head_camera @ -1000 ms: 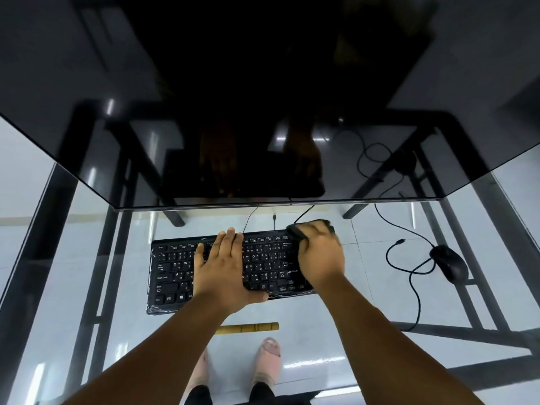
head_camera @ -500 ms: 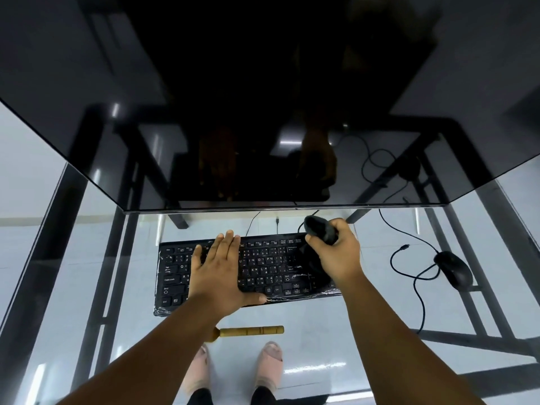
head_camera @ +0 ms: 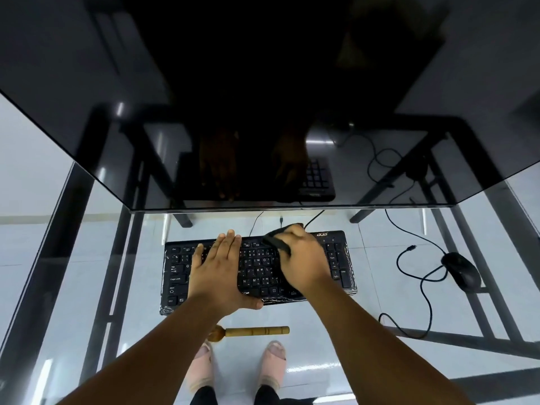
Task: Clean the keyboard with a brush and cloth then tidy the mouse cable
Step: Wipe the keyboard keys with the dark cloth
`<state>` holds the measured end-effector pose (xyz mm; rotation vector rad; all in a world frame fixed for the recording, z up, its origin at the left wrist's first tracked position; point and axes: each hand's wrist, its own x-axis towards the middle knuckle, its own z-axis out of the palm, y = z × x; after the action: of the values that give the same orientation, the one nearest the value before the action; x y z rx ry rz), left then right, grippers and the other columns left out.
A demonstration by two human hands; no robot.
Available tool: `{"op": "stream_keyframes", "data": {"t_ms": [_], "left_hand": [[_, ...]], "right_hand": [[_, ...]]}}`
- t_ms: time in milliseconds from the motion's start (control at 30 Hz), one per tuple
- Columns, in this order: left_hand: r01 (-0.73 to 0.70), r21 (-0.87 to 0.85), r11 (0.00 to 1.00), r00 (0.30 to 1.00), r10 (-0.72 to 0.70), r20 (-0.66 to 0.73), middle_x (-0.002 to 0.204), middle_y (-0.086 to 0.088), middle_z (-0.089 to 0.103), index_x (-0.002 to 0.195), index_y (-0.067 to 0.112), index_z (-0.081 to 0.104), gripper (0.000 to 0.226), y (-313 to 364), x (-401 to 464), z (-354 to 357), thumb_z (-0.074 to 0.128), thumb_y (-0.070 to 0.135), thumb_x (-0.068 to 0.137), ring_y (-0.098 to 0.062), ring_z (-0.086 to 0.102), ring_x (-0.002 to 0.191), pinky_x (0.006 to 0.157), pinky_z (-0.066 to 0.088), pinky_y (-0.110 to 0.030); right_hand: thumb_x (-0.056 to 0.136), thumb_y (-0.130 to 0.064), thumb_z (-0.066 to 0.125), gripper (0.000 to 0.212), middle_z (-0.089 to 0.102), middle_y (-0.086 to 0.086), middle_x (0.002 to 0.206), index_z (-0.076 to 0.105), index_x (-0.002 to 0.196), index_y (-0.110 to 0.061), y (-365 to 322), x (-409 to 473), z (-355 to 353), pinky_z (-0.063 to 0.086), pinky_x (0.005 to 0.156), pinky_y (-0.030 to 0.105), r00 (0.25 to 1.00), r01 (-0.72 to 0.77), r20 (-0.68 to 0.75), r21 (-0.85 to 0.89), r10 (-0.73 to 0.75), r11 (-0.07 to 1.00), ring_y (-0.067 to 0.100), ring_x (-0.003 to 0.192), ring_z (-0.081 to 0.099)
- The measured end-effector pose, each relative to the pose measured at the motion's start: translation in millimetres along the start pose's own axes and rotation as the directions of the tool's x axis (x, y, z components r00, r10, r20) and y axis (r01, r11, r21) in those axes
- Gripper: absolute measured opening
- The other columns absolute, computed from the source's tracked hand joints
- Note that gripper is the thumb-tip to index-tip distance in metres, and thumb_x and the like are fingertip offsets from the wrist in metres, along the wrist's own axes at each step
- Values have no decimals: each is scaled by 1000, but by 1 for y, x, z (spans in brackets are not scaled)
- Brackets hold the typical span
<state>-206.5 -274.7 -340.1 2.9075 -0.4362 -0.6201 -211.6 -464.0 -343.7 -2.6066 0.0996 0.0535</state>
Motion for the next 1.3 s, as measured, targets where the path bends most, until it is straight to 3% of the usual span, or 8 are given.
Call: {"op": "stream_keyframes", "data": {"t_ms": [233,500,733,867,967,1033,1200,1300], "left_hand": [[44,-8,999,999,-44,-30,162,0,-12,153,17,-10,143,-5,-7,3,48,96,49,-18,-12,149,120,-6,-47],[40,28,999,999,-40,-26,163,-2,-6,153,14,-5,142,-2,-4,0,51,93,49,-19,-6,150,120,-4,-46],[-39,41,998,999,37,31,163,2,-4,154,18,-3,142,-18,2,-7,49,95,48,-15,-4,150,121,-4,-44],[-73,57,996,997,71,25,163,2,-7,154,18,-4,136,-20,2,-7,47,94,53,-14,-5,150,120,-4,-43],[-76,41,996,997,76,16,163,3,-10,154,19,-5,133,-22,-1,-6,43,94,56,-13,-7,149,120,-4,-43],[-88,28,996,996,88,18,163,3,-10,155,19,-5,132,-25,-1,-7,43,93,57,-12,-8,149,120,-5,-43],[-109,26,994,993,108,42,163,4,-12,154,20,-7,131,-29,-1,-8,44,93,58,-12,-9,149,120,-6,-44],[-116,15,993,993,116,37,163,5,-12,154,21,-8,132,-30,0,-7,45,93,57,-12,-8,149,120,-5,-44]], "right_hand": [[85,-9,54,25,57,1,105,70,103,-14,42,-3,-19,56,68,35,925,-334,-222,-87,309,938,27,80,60],[89,-14,53,33,55,-8,115,66,118,-22,-12,2,7,55,82,35,999,-42,17,-75,44,996,18,100,54],[87,-10,54,26,56,-1,110,70,107,-15,23,2,-12,55,69,32,926,-349,-183,-80,330,934,24,86,58],[90,-13,54,32,52,-7,118,66,119,-20,-22,7,13,57,83,33,984,-173,-44,-63,171,983,19,98,54],[90,-13,53,36,53,-11,117,64,122,-24,-31,-1,18,54,80,33,1000,10,21,-46,-9,999,17,101,51],[90,-13,53,34,53,-13,113,65,119,-25,-18,-5,11,54,78,30,1000,3,8,-62,-3,998,14,97,52],[90,-13,52,29,53,-6,115,67,113,-22,8,7,-1,56,72,35,965,-252,-106,-92,242,963,21,95,55],[88,-11,54,35,53,-9,115,67,118,-24,-1,10,7,56,77,34,987,-152,-63,-95,146,984,20,98,53]]}}
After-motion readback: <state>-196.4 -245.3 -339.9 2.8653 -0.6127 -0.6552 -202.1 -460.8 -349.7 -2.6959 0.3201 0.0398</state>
